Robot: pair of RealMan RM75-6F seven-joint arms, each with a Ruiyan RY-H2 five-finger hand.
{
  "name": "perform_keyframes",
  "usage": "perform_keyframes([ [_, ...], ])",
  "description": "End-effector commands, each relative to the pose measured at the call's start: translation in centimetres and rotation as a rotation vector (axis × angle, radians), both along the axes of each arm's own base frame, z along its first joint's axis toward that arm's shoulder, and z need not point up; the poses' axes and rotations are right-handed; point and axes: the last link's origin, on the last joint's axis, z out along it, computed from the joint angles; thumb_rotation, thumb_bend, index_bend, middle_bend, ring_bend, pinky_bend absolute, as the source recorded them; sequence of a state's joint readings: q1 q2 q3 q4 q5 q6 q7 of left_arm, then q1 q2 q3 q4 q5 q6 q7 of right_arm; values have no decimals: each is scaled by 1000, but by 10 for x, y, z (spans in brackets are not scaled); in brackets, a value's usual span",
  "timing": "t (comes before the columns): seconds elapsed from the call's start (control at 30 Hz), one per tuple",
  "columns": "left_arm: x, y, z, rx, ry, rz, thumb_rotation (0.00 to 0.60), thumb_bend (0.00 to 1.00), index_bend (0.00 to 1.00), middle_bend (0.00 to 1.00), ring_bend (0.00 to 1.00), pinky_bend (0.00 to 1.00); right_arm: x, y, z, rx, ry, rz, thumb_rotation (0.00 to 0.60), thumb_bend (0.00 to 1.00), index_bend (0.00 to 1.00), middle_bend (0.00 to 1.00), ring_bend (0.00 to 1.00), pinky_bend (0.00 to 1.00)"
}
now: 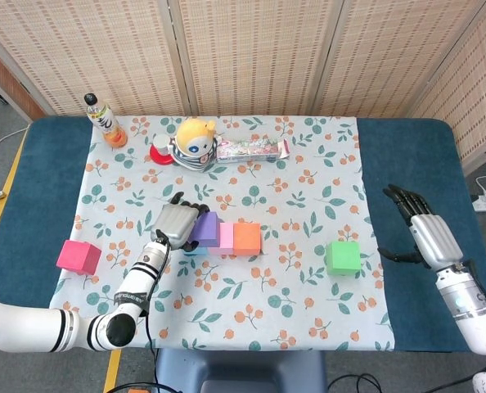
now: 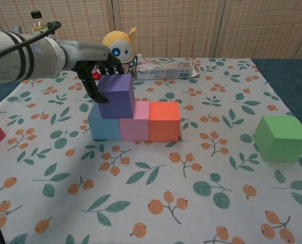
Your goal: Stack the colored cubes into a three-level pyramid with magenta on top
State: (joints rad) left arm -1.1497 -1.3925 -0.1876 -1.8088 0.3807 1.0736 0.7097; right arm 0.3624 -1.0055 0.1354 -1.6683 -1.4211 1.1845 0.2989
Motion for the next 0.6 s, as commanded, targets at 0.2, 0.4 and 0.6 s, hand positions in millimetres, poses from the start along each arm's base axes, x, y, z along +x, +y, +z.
perform_keyframes([
  [0.2, 1, -1, -1, -3, 10, -1, 600, 323, 289, 355, 238, 57, -1, 0, 0, 1, -1, -1, 600, 51, 0, 0, 0, 0],
  [0.4, 2, -2, -1, 1, 6, -3, 600, 325, 237, 309, 229, 71, -1, 0, 1, 0, -3, 0, 600, 50, 0, 0, 0, 0],
  [0.6, 2, -2, -1, 9, 10, -8, 600, 324, 221, 293, 217, 71, -1, 1, 2, -2, -4, 1, 600, 50, 0, 0, 0, 0],
])
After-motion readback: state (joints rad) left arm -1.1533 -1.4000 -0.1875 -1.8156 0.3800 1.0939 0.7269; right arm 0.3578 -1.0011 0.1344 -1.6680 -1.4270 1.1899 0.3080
